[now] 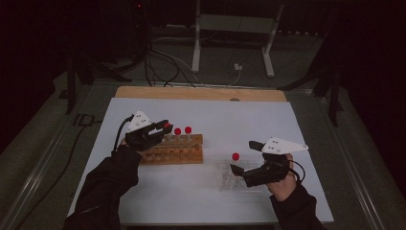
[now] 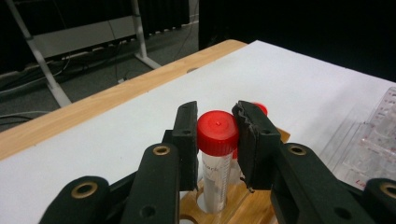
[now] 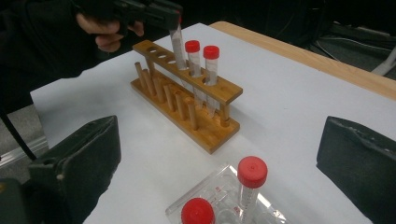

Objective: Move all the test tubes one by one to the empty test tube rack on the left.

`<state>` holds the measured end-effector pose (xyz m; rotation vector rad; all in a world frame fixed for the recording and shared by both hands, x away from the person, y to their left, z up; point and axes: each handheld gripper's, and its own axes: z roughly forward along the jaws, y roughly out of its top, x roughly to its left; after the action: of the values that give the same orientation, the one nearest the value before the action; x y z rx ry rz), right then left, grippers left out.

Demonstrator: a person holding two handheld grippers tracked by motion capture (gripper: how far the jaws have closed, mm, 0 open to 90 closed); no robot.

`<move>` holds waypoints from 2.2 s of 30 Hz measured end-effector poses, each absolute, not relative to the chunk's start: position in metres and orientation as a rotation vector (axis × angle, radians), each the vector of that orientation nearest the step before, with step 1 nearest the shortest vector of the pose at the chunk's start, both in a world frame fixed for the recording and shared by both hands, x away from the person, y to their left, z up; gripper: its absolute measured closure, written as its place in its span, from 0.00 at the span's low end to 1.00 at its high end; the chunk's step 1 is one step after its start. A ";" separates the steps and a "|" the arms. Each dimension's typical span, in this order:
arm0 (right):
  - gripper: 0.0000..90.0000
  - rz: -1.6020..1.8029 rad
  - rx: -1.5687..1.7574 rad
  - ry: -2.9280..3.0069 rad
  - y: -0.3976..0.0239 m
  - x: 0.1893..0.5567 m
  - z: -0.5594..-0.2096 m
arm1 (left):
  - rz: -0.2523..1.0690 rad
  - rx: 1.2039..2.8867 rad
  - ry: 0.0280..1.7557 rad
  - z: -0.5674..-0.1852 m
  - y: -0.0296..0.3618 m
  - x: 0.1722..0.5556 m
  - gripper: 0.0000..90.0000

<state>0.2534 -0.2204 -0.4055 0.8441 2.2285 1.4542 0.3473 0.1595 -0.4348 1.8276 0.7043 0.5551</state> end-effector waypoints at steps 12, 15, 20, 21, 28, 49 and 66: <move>0.00 1.452 0.846 2.240 -0.220 0.254 -0.409 | 0.541 1.858 0.722 -0.451 0.159 0.349 0.80; 0.00 1.450 0.846 2.242 -0.220 0.254 -0.409 | 0.537 1.865 0.726 -0.454 0.158 0.350 0.80; 0.00 1.450 0.846 2.245 -0.220 0.254 -0.409 | 0.531 1.876 0.731 -0.457 0.158 0.351 0.80; 0.00 1.449 0.844 2.244 -0.220 0.254 -0.409 | 0.528 1.877 0.729 -0.457 0.158 0.351 0.80; 0.00 1.454 0.831 2.246 -0.220 0.254 -0.405 | 0.515 1.891 0.725 -0.456 0.161 0.352 0.79; 0.00 1.446 0.853 2.249 -0.225 0.257 -0.406 | 0.423 1.907 0.681 -0.438 0.174 0.324 0.12; 0.00 1.382 0.941 2.273 -0.237 0.253 -0.434 | 0.329 1.898 0.581 -0.442 0.173 0.287 0.02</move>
<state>0.2527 -0.2368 -0.4343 0.9415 2.2731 1.3823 0.2869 0.1734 -0.4418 1.8984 0.5810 0.3294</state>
